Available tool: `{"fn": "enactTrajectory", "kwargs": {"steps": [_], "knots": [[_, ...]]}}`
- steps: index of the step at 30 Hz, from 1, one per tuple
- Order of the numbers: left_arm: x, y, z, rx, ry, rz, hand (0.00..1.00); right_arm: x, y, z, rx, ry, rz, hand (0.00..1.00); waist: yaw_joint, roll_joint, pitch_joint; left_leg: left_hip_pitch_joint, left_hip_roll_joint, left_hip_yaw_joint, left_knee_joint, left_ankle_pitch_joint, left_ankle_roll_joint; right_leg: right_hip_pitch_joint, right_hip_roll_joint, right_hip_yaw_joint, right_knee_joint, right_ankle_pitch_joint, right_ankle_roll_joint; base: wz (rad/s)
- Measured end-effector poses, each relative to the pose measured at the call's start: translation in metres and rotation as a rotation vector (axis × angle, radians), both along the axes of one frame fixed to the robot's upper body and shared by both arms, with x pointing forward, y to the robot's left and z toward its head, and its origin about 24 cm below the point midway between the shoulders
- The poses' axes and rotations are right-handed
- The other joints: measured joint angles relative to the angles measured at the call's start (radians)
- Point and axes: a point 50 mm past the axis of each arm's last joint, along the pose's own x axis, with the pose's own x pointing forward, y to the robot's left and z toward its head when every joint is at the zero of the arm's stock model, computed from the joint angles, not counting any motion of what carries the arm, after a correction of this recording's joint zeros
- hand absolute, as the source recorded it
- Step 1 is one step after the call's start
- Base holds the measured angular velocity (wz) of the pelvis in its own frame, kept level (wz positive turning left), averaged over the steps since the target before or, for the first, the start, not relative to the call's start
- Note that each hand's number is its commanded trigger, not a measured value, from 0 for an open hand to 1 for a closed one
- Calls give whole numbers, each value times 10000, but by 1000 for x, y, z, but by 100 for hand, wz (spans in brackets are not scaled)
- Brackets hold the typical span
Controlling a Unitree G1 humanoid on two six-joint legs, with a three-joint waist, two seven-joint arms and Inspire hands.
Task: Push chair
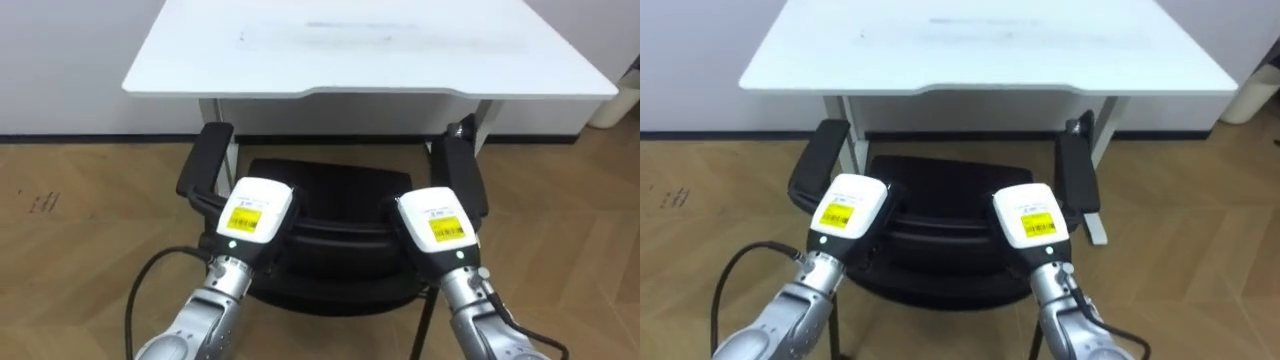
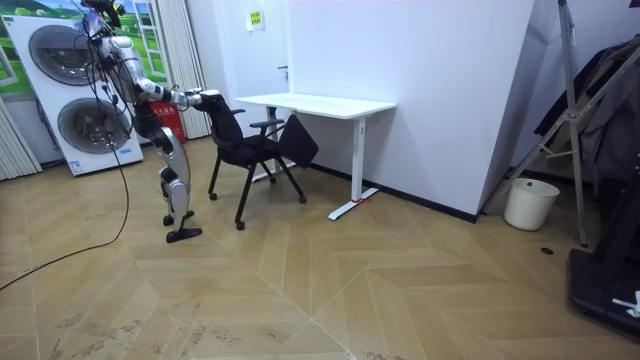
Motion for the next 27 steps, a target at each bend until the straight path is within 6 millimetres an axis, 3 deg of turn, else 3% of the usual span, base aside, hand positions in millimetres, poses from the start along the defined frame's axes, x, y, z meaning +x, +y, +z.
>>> {"fn": "enactTrajectory", "kwargs": {"steps": [4, 9, 14, 17, 27], "knots": [[2, -1, 1, -53, 137, -57, 100, -1, -1, -1, -21, -9, -47, 100, 80, -7, 36, 141, -327, 53, -28, -195, 282, -10, -340, -23, 277, -118, 250, 1], [6, 2, 5, 29, 0, -112, 100, 3, 2, 2, 64, -185, -61, 100, 268, 217, 119, -79, -328, 50, 27, -235, 421, 187, -217, -83, -600, 334, 501, 1], [7, 7, 7, 13, -293, 14, 100, 8, 10, 4, 232, -452, 100, 100, 346, 291, 121, -115, -397, -92, -231, -126, 608, 672, -108, -128, -1705, 927, 737, 10], [8, 8, 8, -26, -390, 63, 100, 8, 10, 4, 151, -506, 131, 100, 139, 286, 122, -136, -541, -289, -310, -98, 673, 829, -148, -279, -1971, 1048, 822, 16], [8, 8, 8, -84, -349, 165, 100, 9, 12, 8, 88, -512, 168, 100, 14, 405, 104, -124, -550, -403, -416, -86, 666, 865, -134, -396, -2084, 1089, 804, 3]]}}
